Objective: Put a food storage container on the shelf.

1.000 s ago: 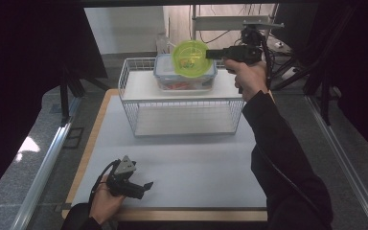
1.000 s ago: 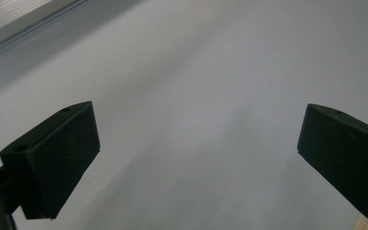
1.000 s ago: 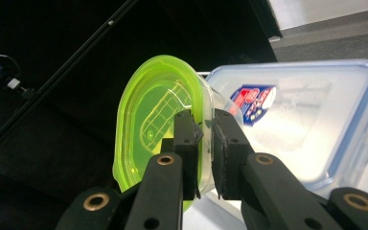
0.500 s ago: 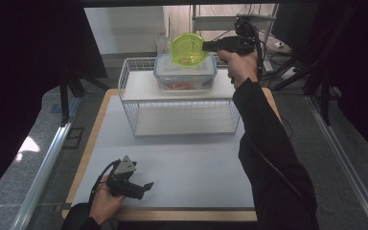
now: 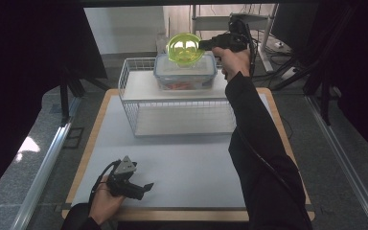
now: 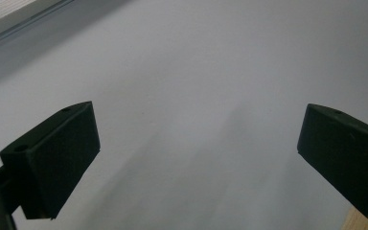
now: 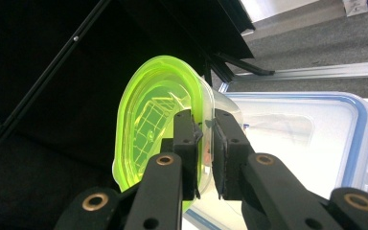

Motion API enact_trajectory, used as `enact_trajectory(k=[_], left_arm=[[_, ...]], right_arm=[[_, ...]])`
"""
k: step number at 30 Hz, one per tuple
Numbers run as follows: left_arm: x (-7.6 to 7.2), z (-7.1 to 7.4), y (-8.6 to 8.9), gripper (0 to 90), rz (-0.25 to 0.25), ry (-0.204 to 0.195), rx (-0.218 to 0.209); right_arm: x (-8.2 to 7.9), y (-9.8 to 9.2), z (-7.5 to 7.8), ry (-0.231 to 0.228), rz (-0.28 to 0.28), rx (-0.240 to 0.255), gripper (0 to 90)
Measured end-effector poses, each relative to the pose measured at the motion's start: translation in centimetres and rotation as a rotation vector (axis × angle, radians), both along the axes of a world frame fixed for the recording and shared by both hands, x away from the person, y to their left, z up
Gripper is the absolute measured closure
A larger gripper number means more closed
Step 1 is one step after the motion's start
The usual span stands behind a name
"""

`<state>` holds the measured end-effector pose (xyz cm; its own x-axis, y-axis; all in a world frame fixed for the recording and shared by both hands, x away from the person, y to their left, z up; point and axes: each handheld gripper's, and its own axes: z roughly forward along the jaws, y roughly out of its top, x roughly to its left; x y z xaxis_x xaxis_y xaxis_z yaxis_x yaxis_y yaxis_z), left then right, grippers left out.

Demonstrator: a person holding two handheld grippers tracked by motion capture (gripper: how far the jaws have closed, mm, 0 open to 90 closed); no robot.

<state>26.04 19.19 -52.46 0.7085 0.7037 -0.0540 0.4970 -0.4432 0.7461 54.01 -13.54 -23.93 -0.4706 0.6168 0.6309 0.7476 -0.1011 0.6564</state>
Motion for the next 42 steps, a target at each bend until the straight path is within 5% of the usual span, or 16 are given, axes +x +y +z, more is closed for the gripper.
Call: enact_trajectory(k=[18,32,36,42], left_arm=[[0.0,-0.1,-0.1,0.7,-0.007,0.007,0.003],[0.0,-0.1,-0.1,0.6,-0.008,0.003,0.006],[0.0,0.0,-0.1,0.6,-0.007,0.001,0.004],[0.0,0.0,-0.1,0.6,-0.007,0.0,0.006]], right_arm=[[0.4,0.7,-0.5,-0.032,-0.058,-0.056,70.9],[-0.2,0.6,-0.2,-0.116,-0.015,-0.114,40.8],[-0.8,0.2,-0.2,-0.174,0.013,-0.142,28.1],[-1.5,-0.6,-0.6,-0.204,0.025,-0.154,21.0]])
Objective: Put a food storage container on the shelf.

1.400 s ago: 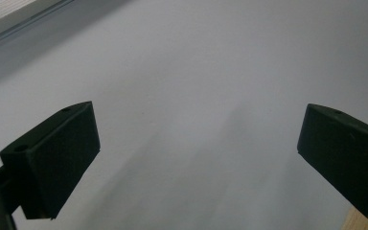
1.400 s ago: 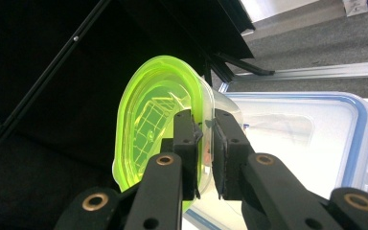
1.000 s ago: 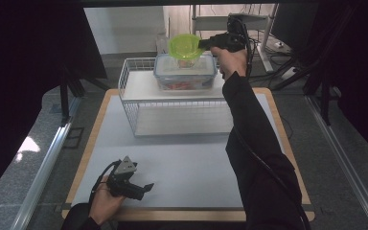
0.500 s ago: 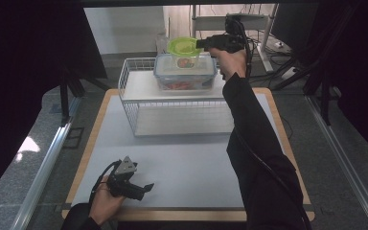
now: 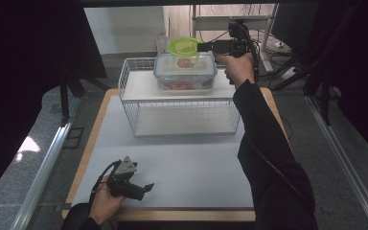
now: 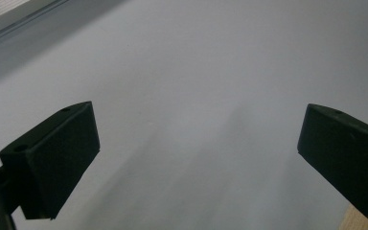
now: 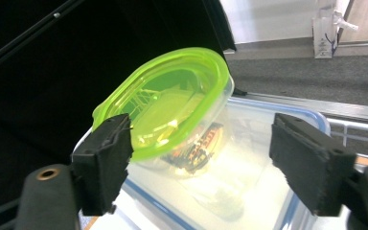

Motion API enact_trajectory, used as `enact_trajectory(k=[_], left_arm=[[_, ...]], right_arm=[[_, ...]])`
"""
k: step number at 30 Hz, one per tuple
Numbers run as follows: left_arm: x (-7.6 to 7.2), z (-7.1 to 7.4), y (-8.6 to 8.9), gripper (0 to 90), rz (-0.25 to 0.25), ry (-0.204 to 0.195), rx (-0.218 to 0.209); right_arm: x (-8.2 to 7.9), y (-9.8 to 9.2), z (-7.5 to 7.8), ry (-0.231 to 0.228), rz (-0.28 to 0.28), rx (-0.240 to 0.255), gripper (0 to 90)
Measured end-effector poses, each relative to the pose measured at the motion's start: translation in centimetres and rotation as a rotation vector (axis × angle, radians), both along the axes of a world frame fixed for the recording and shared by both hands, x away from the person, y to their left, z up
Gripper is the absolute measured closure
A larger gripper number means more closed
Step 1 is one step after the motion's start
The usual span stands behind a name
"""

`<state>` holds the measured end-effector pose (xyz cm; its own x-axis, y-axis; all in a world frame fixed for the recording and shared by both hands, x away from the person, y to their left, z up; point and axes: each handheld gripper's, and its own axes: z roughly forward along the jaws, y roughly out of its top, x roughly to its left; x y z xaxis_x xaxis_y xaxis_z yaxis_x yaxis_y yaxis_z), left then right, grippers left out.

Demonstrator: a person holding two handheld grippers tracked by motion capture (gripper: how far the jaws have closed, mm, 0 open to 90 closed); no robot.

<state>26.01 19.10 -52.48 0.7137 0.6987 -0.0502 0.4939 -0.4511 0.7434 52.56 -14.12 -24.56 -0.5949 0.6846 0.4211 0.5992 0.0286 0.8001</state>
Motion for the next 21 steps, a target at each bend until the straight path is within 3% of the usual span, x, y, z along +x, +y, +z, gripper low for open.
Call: enact_trajectory(k=[7,21], left_arm=[[0.0,0.0,0.0,0.3,-0.007,-0.001,0.001],[0.0,0.0,-0.1,0.2,-0.007,0.01,-0.015]], right_arm=[[-1.3,-0.9,-0.9,-0.028,0.021,-0.025,16.8],[-4.9,-2.1,-2.1,-0.105,0.05,-0.128,12.3]])
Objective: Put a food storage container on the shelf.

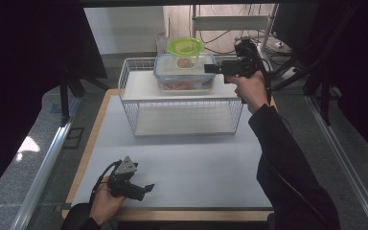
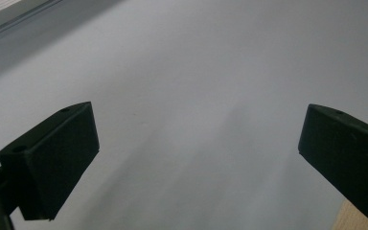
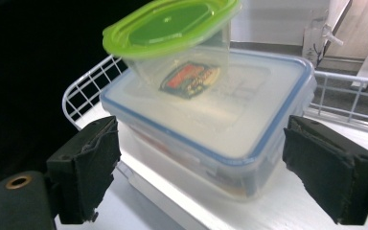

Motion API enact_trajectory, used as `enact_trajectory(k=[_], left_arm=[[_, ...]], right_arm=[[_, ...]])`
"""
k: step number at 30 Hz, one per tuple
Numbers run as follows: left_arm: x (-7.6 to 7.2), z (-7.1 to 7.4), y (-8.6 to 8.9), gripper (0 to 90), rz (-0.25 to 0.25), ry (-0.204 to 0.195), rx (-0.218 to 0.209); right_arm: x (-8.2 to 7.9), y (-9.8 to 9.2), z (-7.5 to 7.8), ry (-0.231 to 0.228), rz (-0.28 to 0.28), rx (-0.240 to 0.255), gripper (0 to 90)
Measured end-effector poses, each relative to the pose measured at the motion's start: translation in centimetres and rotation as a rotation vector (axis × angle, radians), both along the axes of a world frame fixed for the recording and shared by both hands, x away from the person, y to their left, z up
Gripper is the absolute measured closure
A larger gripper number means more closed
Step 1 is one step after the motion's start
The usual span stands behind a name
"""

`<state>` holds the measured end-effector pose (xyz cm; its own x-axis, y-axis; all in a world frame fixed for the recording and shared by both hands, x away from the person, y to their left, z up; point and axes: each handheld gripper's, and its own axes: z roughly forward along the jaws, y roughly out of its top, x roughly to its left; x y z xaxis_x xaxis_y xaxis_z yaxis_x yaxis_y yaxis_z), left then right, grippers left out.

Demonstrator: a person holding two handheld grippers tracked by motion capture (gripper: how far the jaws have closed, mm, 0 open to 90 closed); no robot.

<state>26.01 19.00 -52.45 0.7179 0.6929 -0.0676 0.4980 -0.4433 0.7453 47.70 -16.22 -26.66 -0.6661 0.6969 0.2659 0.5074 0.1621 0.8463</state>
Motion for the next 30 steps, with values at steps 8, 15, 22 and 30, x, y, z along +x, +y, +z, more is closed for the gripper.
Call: enact_trajectory(k=[8,15,22,30], left_arm=[[0.0,0.0,0.0,0.2,0.002,0.002,-0.003],[0.0,0.0,0.0,0.0,0.005,-0.003,-0.011],[0.0,0.0,-0.1,0.1,-0.001,-0.004,-0.002],[0.0,0.0,-0.1,0.1,-0.003,-0.005,0.0]], right_arm=[[-1.3,-0.4,-0.8,-0.01,0.018,-0.021,11.0],[-3.2,-0.1,-1.6,-0.046,0.047,-0.066,8.9],[-4.4,0.1,-2.3,-0.077,0.062,-0.109,7.7],[-5.4,0.0,-3.3,-0.106,0.075,-0.146,5.7]])
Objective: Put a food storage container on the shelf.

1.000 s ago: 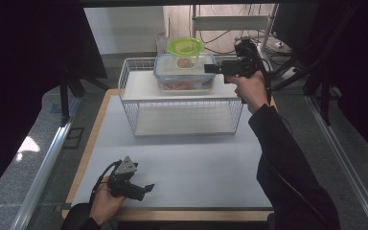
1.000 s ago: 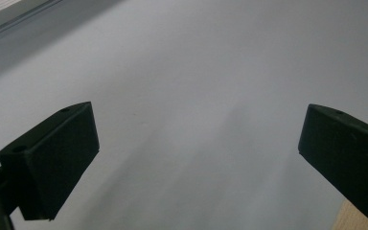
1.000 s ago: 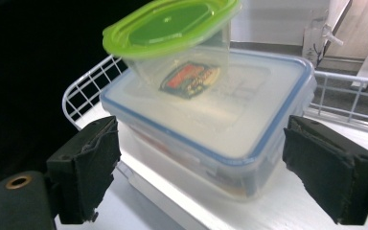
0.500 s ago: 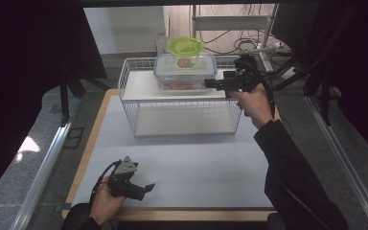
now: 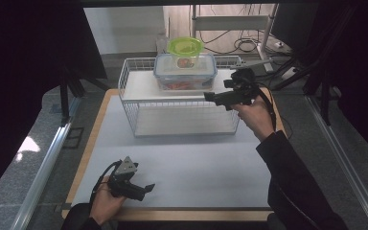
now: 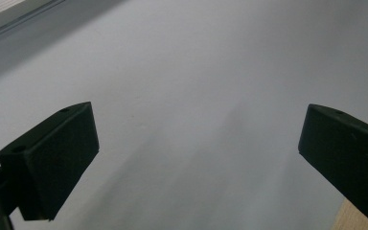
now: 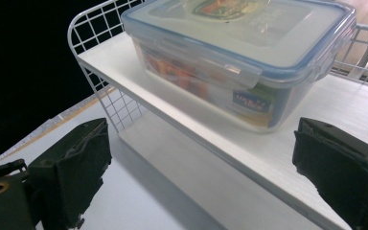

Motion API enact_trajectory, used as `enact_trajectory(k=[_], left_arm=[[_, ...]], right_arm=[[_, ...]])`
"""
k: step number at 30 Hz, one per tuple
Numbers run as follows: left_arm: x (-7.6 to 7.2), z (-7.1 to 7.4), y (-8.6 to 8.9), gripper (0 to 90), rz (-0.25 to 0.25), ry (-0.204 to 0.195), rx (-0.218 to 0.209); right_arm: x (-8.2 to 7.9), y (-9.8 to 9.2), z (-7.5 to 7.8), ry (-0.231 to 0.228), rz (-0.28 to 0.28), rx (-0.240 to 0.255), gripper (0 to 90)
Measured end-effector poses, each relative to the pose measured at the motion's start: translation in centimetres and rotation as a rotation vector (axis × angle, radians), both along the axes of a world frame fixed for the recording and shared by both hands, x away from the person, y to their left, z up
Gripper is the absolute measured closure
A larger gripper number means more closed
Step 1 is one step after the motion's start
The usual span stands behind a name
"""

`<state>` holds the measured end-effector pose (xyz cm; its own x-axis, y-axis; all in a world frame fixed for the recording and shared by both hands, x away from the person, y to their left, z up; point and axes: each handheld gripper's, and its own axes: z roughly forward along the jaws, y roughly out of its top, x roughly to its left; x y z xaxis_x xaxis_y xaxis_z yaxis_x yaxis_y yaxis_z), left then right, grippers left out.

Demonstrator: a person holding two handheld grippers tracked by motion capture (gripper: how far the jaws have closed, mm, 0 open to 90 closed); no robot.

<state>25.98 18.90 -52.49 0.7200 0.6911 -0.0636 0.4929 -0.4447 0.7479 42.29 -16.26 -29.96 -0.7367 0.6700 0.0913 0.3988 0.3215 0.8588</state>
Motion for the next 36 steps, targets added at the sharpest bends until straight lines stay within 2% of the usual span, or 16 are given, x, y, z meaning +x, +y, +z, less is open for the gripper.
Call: enact_trajectory(k=[14,27,36], left_arm=[[0.0,-0.1,-0.1,0.2,-0.006,-0.002,0.014],[-0.1,-0.1,-0.2,0.3,-0.009,-0.002,0.017],[0.0,-0.1,-0.2,0.3,-0.013,-0.003,0.022]], right_arm=[[-1.5,0.0,-1.9,-0.036,0.024,-0.027,5.0],[-2.3,-0.5,-3.7,-0.045,0.028,-0.047,3.9],[-3.3,-1.4,-5.4,-0.036,0.027,-0.068,0.4]])
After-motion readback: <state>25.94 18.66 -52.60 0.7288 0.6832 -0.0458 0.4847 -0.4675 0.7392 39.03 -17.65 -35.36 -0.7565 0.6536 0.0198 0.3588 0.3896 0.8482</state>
